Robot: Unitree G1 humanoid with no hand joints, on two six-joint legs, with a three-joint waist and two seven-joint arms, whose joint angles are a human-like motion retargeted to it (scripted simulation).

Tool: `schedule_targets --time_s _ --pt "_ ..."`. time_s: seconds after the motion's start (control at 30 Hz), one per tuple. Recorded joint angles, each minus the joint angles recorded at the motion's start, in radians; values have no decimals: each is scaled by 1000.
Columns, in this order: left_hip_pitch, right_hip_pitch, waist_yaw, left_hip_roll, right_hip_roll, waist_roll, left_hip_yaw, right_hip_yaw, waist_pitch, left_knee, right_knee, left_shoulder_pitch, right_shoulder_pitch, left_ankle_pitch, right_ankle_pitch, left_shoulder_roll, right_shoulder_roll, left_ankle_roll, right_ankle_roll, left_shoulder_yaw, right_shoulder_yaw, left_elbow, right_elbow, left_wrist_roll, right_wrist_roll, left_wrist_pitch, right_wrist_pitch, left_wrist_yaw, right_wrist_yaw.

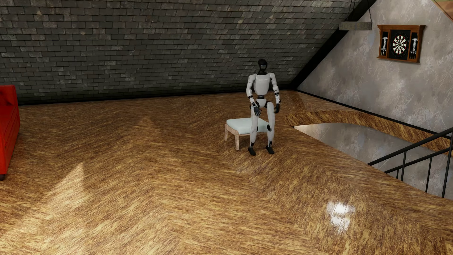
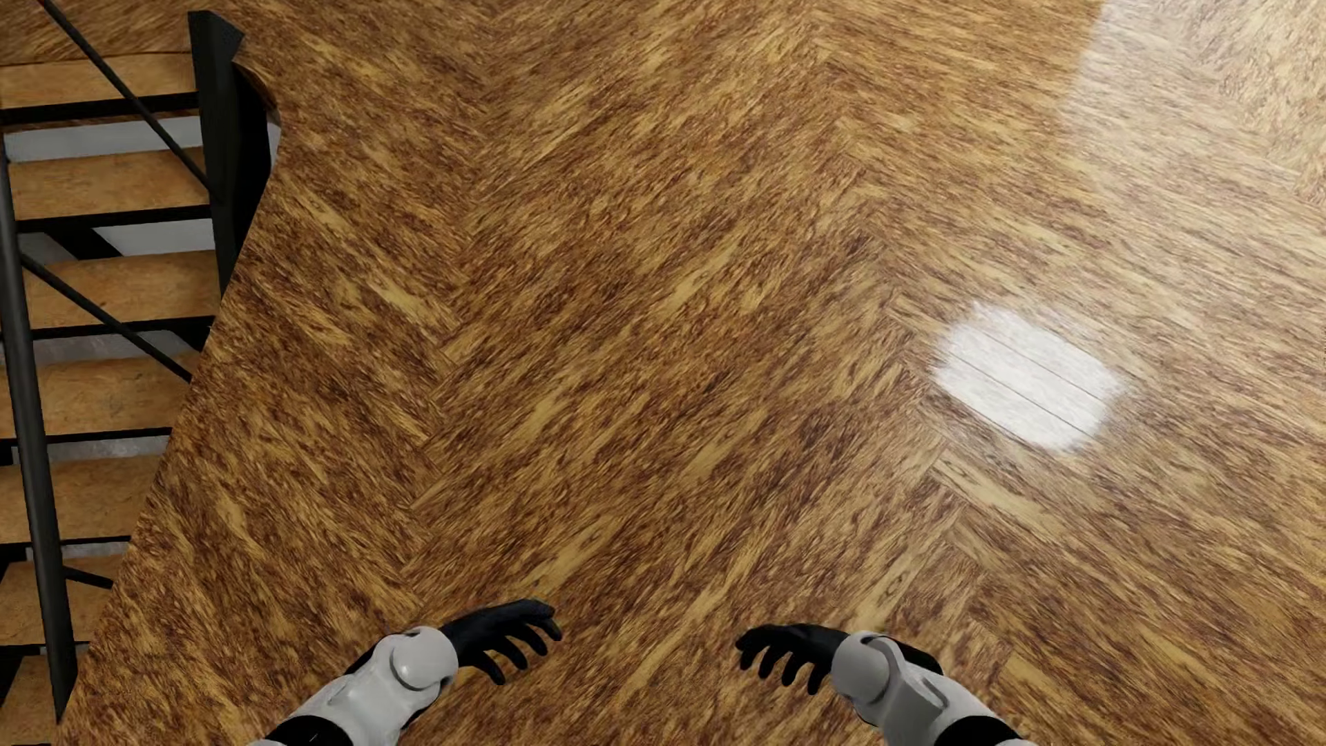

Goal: Perch on the chair

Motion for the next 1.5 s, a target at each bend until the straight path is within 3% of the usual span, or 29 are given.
schedule_targets --time_s 0.07,0.1,0.17,0.3,0.37,0.47,0.63,0.73,0.87,0.97,1.07,1.17,1.27,1.33,1.4,1.47,1.5 --pt "-84 -85 -1 11 -12 -2 -3 7 83 65 76 -68 -81 -3 -30 22 -16 -16 7 -48 97 -40 -45 -5 -22 -5 -7 58 -35" --pt "-137 -131 0 6 -23 -12 -17 34 136 110 125 -104 -145 -15 -88 30 -31 -18 6 -71 88 -45 -48 5 -19 -85 -88 52 13" --pt "-236 -220 -1 21 -47 -15 -22 39 212 189 210 -176 -235 -23 -129 59 -41 -43 16 -129 180 -84 -66 13 -45 -104 -105 68 -10" --pt "-473 -449 10 60 -109 -35 -44 56 367 431 437 -337 -424 -77 -107 169 -57 -95 116 -245 344 -259 -91 56 -98 -165 -134 40 -85" --pt "-601 -567 13 85 -133 -40 -63 76 428 569 570 -393 -518 -112 -143 255 -103 -129 151 -273 422 -401 -170 56 -121 -223 -177 90 -142" --pt "-796 -745 19 104 -153 -38 -98 124 515 771 771 -500 -665 -160 -206 382 -219 -164 172 -324 522 -598 -340 3 -89 -276 -203 213 -321" --pt "-1083 -1025 18 136 -170 -43 -152 204 604 1107 1122 -598 -880 -233 -307 616 -477 -227 190 -350 684 -927 -718 -145 35 -331 -224 437 -611" --pt "-1209 -1147 17 149 -174 -47 -185 244 640 1284 1304 -618 -945 -262 -356 718 -591 -247 200 -330 712 -1076 -868 -194 73 -367 -240 523 -717" --pt "-1283 -1223 20 153 -178 -48 -210 278 659 1448 1466 -584 -951 -276 -382 766 -670 -237 209 -265 694 -1170 -956 -217 92 -371 -237 548 -755" --pt "-1261 -1214 23 146 -177 -51 -211 290 645 1516 1532 -529 -850 -270 -367 729 -658 -216 203 -210 585 -1147 -929 -194 75 -349 -215 500 -707" --pt "-1210 -1167 25 142 -177 -48 -211 297 619 1562 1572 -478 -719 -252 -345 666 -594 -193 200 -171 441 -1069 -852 -154 51 -314 -197 415 -621" --pt "-1101 -1057 23 153 -184 -50 -204 281 581 1549 1559 -350 -524 -219 -310 567 -465 -178 197 -92 243 -937 -695 -93 12 -293 -192 332 -514" --pt "-1013 -984 17 156 -171 -66 -194 277 545 1531 1547 -196 -346 -189 -276 446 -293 -171 176 49 42 -830 -534 -49 1 -266 -165 296 -490" --pt "-967 -934 16 150 -162 -67 -191 269 519 1517 1534 -102 -243 -173 -262 350 -177 -157 163 128 -83 -739 -435 -53 44 -257 -139 352 -556" --pt "-936 -894 17 148 -147 -64 -191 262 490 1516 1527 -25 -157 -169 -255 260 -77 -142 152 201 -180 -650 -358 -89 128 -224 -89 432 -632" --pt "-908 -851 19 141 -142 -54 -189 252 459 1522 1524 31 -91 -176 -262 180 -27 -119 139 241 -243 -532 -265 -181 246 -188 -64 476 -600" --pt "-896 -838 19 138 -139 -51 -188 252 439 1526 1527 53 -61 -184 -258 150 -22 -109 139 259 -265 -458 -201 -208 258 -192 -64 497 -584"
